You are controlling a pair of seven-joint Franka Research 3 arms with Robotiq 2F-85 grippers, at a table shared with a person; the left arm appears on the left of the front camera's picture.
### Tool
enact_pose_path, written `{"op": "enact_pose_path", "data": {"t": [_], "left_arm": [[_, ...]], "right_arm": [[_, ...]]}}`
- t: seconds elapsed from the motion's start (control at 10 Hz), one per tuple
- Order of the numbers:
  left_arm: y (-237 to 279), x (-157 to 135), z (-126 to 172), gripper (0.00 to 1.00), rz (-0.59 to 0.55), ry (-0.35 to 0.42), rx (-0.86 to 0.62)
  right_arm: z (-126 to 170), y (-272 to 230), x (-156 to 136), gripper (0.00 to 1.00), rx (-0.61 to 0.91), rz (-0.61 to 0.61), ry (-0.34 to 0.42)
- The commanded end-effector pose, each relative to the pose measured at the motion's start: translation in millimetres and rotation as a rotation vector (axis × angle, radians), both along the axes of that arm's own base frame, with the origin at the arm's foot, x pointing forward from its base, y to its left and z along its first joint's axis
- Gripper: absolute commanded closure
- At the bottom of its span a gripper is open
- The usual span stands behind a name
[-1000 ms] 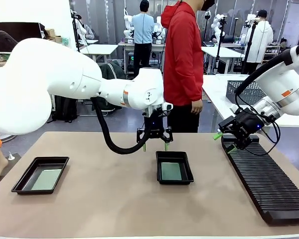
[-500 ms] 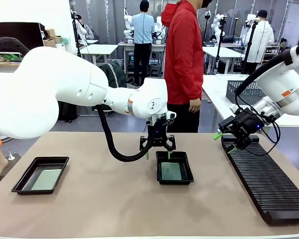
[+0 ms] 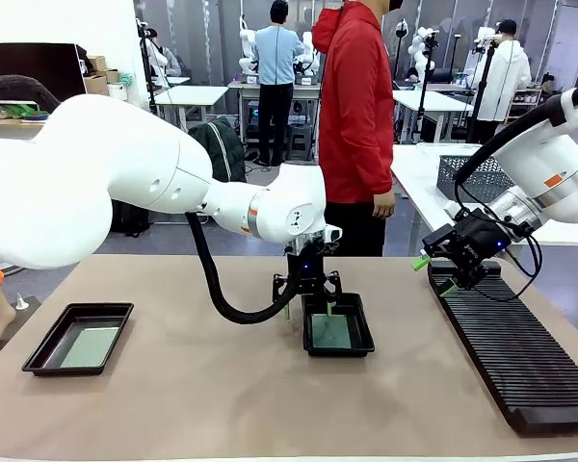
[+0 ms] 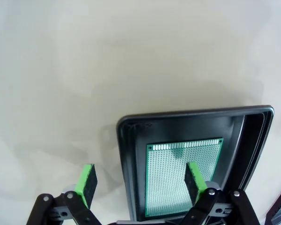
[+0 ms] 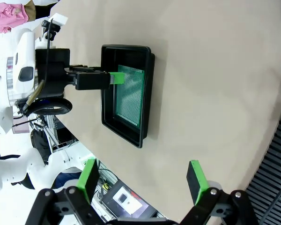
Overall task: Inspect and transfer BCBs to ESD trays.
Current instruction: Pick up the ESD tray and place it on the left side of the table.
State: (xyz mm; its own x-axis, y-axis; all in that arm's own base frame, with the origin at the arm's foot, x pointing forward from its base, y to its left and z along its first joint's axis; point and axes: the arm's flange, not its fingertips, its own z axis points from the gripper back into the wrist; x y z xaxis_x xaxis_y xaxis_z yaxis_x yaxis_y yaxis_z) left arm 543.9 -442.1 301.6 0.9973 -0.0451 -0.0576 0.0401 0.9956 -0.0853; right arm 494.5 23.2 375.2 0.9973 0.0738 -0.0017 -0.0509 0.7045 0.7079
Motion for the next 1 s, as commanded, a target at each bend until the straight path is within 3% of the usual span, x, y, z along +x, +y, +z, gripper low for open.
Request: {"op": "enact_pose_path", "data": {"t": [0.0, 0.1, 0.6, 0.9], "left_arm": [[10.0, -17.5, 2.4, 0.00, 0.026, -0.037, 0.044], [0.0, 0.0, 0.0, 0.00, 0.000, 0.000, 0.000], [-2.2, -2.1, -0.4, 0.00, 0.004, -0.002, 0.000], [4.7, -12.8, 0.4, 0.22, 0.032, -0.006, 0.026]], "right_arm": [[2.4, 1.7, -0.8, 0.00, -0.015, -0.014, 0.011], [2.4, 1.7, -0.8, 0.00, -0.015, -0.014, 0.011], [2.4, 1.7, -0.8, 0.00, -0.015, -0.014, 0.011], [2.4, 1.7, -0.8, 0.00, -0.015, -0.014, 0.011]]}}
